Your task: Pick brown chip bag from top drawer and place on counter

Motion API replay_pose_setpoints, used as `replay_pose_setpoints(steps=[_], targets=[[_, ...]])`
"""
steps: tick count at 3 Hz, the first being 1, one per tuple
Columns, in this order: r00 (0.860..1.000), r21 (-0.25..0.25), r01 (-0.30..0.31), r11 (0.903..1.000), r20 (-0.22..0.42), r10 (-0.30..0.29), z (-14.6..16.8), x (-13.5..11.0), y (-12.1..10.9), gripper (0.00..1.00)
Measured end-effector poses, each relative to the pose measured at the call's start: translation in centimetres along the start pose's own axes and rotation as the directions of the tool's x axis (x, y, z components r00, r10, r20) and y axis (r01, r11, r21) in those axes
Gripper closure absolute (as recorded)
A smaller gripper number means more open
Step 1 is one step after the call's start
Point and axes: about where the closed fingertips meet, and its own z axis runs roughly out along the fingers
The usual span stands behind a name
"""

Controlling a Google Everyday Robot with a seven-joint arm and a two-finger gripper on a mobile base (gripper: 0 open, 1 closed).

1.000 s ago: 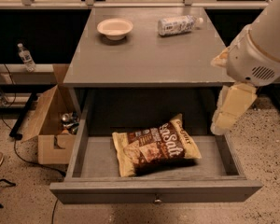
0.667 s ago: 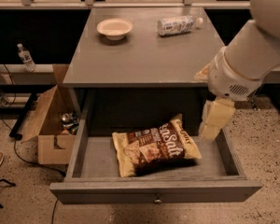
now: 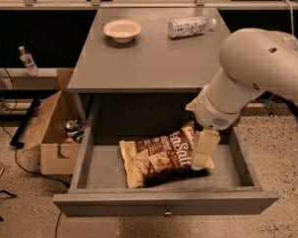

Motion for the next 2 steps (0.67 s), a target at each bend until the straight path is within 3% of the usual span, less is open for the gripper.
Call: replay_pose_setpoints(steps=[1, 2], targets=[[0.999, -0.019, 0.010, 0.9998, -0.034, -0.011, 4.4, -0.3, -0.7, 0.00], [0.995, 0.004, 0.011, 0.9999, -0.095, -0.011, 8.0, -0.3, -2.2, 0.00]])
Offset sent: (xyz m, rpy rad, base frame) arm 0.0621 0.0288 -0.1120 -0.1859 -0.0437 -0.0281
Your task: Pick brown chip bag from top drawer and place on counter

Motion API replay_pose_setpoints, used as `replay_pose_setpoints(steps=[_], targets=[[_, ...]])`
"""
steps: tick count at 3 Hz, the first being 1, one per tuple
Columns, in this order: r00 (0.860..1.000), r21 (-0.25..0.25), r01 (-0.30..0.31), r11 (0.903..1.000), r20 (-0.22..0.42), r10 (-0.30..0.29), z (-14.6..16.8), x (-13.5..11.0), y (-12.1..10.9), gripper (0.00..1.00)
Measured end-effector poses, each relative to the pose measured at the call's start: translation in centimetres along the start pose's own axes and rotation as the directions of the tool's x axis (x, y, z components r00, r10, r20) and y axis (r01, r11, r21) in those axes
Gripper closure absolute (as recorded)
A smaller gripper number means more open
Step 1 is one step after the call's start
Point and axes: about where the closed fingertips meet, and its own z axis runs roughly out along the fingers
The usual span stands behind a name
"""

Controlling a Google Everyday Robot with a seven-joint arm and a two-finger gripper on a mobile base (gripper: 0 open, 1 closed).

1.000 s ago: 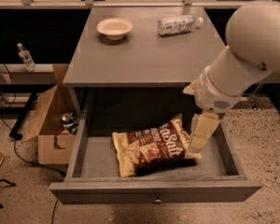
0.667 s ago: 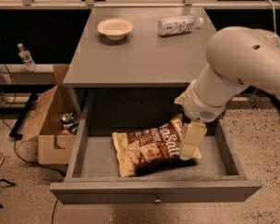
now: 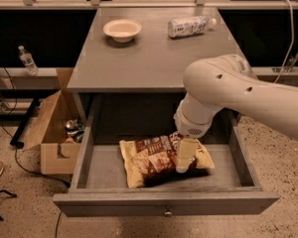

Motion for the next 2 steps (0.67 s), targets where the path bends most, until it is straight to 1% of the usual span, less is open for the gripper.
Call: replay_pose_setpoints(steps=[1, 2], targets=[[0.997, 0.000, 0.005, 1.0000, -0.071, -0.005, 4.3, 0.1, -0.9, 0.00], [0.995, -0.012, 0.009, 0.9999, -0.098, -0.010, 6.5, 0.0, -1.0, 0.00]])
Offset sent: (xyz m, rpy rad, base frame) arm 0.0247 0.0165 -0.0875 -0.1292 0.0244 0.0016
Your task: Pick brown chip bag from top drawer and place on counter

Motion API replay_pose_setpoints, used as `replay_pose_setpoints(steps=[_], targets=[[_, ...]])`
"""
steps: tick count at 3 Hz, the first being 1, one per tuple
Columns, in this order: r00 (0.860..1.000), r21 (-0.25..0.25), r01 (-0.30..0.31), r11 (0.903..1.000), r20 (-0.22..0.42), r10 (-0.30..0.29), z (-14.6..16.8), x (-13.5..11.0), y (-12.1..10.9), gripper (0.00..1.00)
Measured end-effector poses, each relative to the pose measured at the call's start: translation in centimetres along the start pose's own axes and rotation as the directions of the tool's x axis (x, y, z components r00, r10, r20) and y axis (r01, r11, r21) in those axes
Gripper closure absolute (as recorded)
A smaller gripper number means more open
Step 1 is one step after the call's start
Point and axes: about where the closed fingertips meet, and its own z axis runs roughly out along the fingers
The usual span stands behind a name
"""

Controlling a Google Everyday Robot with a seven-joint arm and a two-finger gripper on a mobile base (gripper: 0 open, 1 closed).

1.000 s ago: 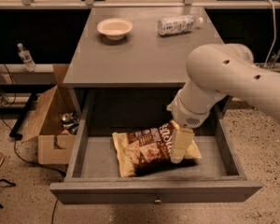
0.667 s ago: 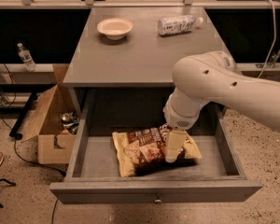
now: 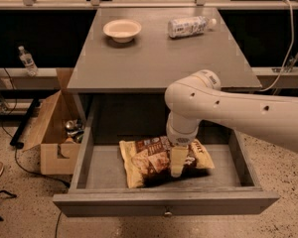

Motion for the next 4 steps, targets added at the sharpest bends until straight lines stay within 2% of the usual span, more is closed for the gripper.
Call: replay_pose_setpoints(steps=[1, 2, 3, 4], targets=[[1.000, -0.028, -0.013, 0.9995, 0.023, 0.013, 1.7, 0.0, 0.6, 0.19], [0.997, -0.058, -0.023, 0.9981, 0.072, 0.027, 2.6, -0.4, 1.5, 0.42], [0.980, -0.045, -0.059, 0.9973, 0.188, 0.066, 1.1, -0.3, 1.4, 0.66], [0.934, 0.019, -0.107, 0.9940, 0.343, 0.094, -3.5, 0.6, 0.9, 0.88]])
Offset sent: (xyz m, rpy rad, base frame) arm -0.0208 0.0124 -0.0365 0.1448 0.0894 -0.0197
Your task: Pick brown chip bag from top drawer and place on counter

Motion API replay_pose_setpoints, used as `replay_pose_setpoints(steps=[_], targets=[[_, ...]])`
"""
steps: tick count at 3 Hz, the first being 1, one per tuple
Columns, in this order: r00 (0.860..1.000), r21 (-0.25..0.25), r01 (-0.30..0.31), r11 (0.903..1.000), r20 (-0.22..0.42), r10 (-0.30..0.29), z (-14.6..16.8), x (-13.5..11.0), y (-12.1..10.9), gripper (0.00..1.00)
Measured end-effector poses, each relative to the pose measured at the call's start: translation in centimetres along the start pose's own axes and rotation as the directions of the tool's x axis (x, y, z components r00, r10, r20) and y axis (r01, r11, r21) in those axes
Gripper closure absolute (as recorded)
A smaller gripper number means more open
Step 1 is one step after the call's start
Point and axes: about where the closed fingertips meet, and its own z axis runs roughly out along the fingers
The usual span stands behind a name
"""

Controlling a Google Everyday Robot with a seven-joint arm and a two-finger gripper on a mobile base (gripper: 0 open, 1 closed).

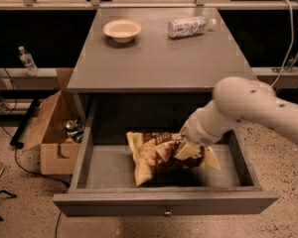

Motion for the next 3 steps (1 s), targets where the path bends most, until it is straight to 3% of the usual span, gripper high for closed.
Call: replay_pose_setpoints(steps=[1, 2, 3], targets=[[0.986, 0.088, -0.026, 0.9958, 0.163, 0.011, -6.7, 0.3, -0.7, 1.00], [0.950, 0.162, -0.058, 0.9851, 0.311, 0.005, -13.9, 0.9, -1.7, 1.00], [0.937, 0.182, -0.071, 0.9807, 0.348, 0.003, -15.8, 0.7, -2.1, 1.00]])
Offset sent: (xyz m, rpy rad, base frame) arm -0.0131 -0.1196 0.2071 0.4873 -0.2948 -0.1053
